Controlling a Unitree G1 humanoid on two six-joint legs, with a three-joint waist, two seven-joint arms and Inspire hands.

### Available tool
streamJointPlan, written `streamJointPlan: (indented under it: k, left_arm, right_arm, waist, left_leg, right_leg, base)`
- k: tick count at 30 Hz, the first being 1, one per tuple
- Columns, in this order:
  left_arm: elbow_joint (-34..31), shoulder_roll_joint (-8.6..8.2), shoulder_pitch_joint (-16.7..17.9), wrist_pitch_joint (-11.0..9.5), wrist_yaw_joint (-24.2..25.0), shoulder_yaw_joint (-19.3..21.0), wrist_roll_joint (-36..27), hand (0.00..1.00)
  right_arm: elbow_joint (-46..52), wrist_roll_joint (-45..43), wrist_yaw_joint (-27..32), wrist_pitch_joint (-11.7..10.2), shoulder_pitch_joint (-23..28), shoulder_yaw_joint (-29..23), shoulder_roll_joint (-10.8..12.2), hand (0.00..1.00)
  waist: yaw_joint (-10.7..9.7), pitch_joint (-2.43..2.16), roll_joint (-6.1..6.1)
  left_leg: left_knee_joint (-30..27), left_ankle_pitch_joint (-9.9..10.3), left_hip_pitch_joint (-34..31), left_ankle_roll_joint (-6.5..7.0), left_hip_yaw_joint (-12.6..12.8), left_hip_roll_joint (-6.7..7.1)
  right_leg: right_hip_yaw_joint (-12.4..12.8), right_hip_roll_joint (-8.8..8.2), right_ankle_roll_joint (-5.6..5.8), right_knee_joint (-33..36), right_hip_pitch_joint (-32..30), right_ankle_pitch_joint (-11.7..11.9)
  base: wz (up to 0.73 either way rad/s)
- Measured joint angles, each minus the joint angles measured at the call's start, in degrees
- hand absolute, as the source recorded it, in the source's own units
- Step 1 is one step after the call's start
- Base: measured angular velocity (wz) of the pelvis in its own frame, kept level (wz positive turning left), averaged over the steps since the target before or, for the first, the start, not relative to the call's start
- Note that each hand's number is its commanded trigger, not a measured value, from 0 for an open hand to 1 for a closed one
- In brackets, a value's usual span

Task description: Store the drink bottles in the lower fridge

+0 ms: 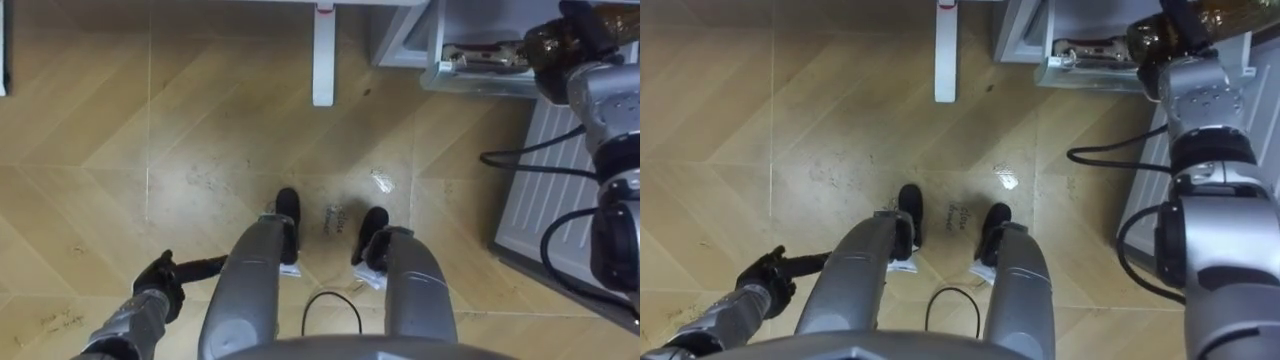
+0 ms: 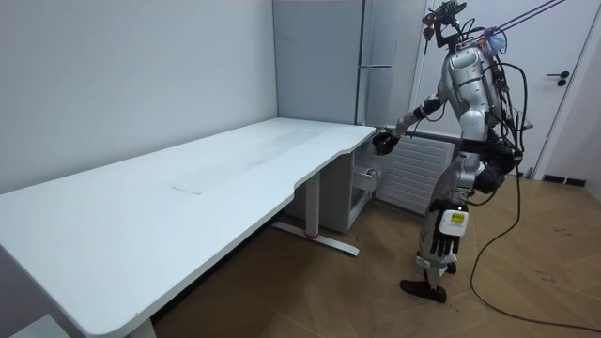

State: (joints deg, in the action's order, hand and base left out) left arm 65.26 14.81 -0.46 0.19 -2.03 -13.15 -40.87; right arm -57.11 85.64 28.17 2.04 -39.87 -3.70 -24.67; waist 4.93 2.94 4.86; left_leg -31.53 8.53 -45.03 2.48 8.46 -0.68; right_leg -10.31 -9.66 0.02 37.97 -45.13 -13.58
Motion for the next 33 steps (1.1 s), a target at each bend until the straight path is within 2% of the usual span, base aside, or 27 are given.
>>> streamJointPlan:
  k: [5,9,17,27,33]
  left_arm:
    - [0.16,0.0,0.55,0.79,-1.18,-0.74,0.37,0.0]
    - [0.1,0.0,0.55,0.78,-1.44,-1.83,0.39,0.0]
    - [0.1,0.21,0.55,0.94,-1.96,-3.9,0.05,0.0]
    - [0.06,0.32,0.74,1.09,-2.55,-3.99,0.26,0.0]
    - [0.0,0.24,0.58,1.14,-1.17,-4.01,0.21,0.0]
  right_arm:
    - [0.0,-0.27,0.65,-0.75,0.0,0.0,-0.15,0.0]
    - [-0.05,-0.59,-1.2,-1.9,0.04,0.15,-0.43,0.0]
    - [-0.66,-0.46,-4.66,-1.9,0.09,0.21,-0.43,0.0]
    - [-0.73,-0.43,-5.91,-1.91,0.19,0.2,-0.43,0.0]
    - [-3.3,-0.38,-11.32,-1.97,2.78,0.89,-0.43,0.0]
  waist:
    - [0.06,-0.02,-0.03]
    - [0.2,-0.03,-0.09]
    - [0.44,0.0,-0.52]
    - [0.56,-0.02,-0.6]
    - [1.63,0.08,-0.91]
  left_leg:
    - [-0.16,0.0,0.01,0.0,-0.1,0.03]
    - [-0.32,-0.01,0.14,0.01,-0.16,-0.04]
    - [-0.78,-0.02,0.05,-0.12,-0.49,-0.67]
    - [-0.8,-0.08,0.15,-0.27,-0.43,-0.71]
    - [-0.33,0.11,3.2,-0.49,-0.56,-0.83]
  right_leg:
    - [-0.01,0.0,-0.04,0.08,0.09,0.02]
    - [-0.13,-0.01,-0.18,0.11,0.25,0.19]
    - [-0.46,0.52,-0.61,-0.19,0.51,0.48]
    - [-0.33,0.64,-0.66,-0.07,0.5,0.49]
    - [-0.74,0.77,-0.66,-0.89,3.93,0.39]
  base:
    - [0.0]
    - [0.0]
    - [-0.02]
    - [0.0]
    - [0.0]
